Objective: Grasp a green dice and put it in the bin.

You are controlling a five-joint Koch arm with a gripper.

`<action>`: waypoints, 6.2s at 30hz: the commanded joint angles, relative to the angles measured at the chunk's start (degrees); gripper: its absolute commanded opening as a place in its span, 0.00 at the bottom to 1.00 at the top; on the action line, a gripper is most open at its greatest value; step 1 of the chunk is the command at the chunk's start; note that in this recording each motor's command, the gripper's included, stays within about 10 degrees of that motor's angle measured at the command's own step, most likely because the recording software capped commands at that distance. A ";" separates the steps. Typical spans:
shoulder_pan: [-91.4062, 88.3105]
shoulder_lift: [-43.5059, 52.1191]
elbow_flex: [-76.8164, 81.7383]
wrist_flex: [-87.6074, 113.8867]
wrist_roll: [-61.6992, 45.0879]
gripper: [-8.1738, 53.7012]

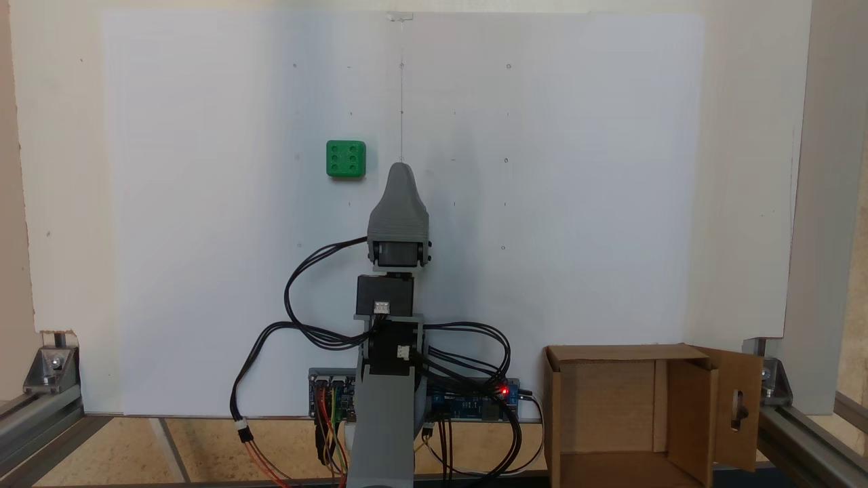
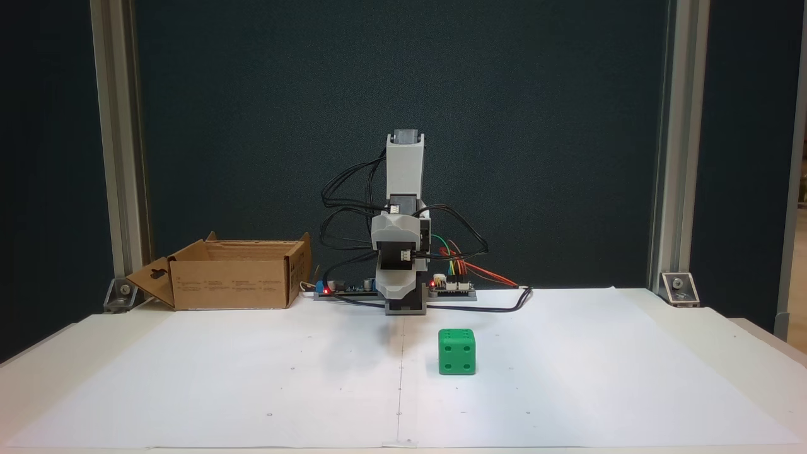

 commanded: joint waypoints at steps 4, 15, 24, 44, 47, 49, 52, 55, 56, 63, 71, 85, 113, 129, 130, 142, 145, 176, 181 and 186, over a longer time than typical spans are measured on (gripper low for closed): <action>-7.56 5.98 5.71 10.02 -2.11 0.83; -7.73 5.98 5.80 10.02 -2.11 0.83; -7.38 6.06 2.64 9.93 -2.02 0.83; -7.21 6.15 -17.05 29.88 -2.11 0.83; -6.24 6.15 -21.88 39.73 -2.11 0.83; -6.42 6.15 -25.14 48.16 -2.02 0.83; -6.24 6.15 -28.56 56.51 -0.97 0.83; -6.50 6.15 -31.55 64.25 0.00 0.83; -6.50 6.15 -33.22 67.59 0.62 0.83; -8.00 6.06 -40.61 86.13 3.16 0.83; -8.00 0.18 -58.01 113.54 8.96 0.83; -16.79 -16.08 -73.56 127.53 26.10 0.83; -21.88 -34.19 -80.51 119.97 29.71 0.83; -21.80 -38.58 -80.68 116.19 29.62 0.83; -21.80 -38.67 -80.60 116.19 29.62 0.83; -21.36 -39.02 -80.51 116.19 29.62 0.84; -21.09 -39.02 -80.42 116.37 29.62 0.84; -21.09 -42.36 -80.07 115.93 29.62 0.83; -21.36 -43.51 -79.89 115.84 29.62 0.83; -21.27 -44.38 -79.80 115.84 29.62 0.83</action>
